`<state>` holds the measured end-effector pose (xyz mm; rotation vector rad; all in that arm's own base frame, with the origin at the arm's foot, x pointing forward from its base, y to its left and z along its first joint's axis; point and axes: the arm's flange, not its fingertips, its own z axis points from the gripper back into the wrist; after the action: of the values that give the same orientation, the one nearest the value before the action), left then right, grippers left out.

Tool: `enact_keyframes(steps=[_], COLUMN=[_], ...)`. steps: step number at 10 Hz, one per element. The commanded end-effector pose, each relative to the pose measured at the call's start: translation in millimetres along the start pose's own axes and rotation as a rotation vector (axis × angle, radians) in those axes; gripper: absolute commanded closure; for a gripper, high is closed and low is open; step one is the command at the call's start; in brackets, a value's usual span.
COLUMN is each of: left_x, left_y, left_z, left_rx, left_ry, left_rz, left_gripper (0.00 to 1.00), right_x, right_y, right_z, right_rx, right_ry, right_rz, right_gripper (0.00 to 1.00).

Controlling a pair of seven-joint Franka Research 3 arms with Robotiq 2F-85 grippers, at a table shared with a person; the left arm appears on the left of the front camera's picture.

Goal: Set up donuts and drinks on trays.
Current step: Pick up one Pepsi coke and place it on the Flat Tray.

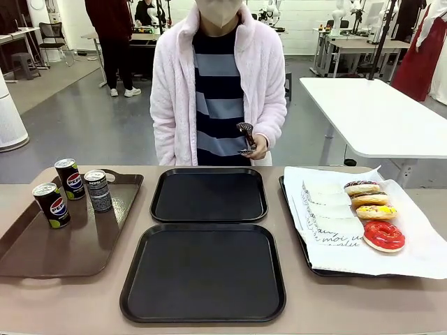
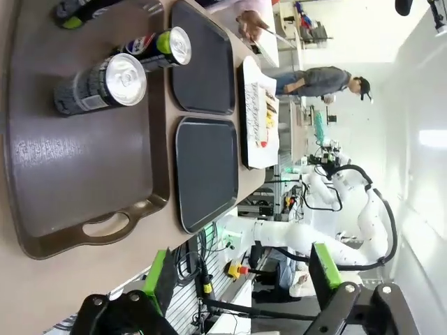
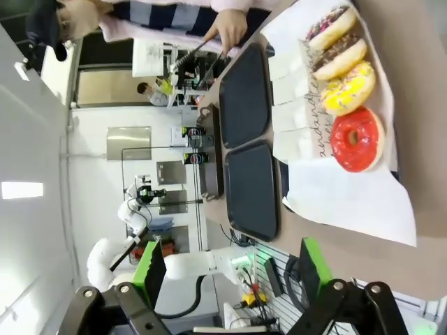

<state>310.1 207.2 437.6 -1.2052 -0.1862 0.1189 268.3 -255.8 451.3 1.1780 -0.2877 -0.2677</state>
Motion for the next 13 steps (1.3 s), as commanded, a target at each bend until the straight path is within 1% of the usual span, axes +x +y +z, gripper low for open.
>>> enact_keyframes(steps=[1, 2, 3, 13], left_x=[0.9, -2.6, 0.4, 0.4], left_y=[-6.4, -14.5, 0.0, 0.0], left_z=[0.4, -3.3, 3.8, 3.8], left_rx=[0.051, 0.142, 0.015, 0.015], left_ry=[-0.014, 0.045, -0.011, -0.011], left_rz=[0.01, -0.045, 0.003, 0.003], left_gripper=[0.0, 0.0, 0.0, 0.0], right_x=[-1.5, -4.4, -1.7, -1.7], right_y=[-6.5, 1.0, -3.7, -3.7], right_z=[10.6, 2.8, 2.6, 2.6], right_rx=[-0.022, -0.091, -0.004, -0.004], right_ry=[0.028, -0.02, 0.012, 0.012], right_rz=[0.036, 0.087, 0.007, 0.007], right_gripper=[0.0, 0.0, 0.0, 0.0])
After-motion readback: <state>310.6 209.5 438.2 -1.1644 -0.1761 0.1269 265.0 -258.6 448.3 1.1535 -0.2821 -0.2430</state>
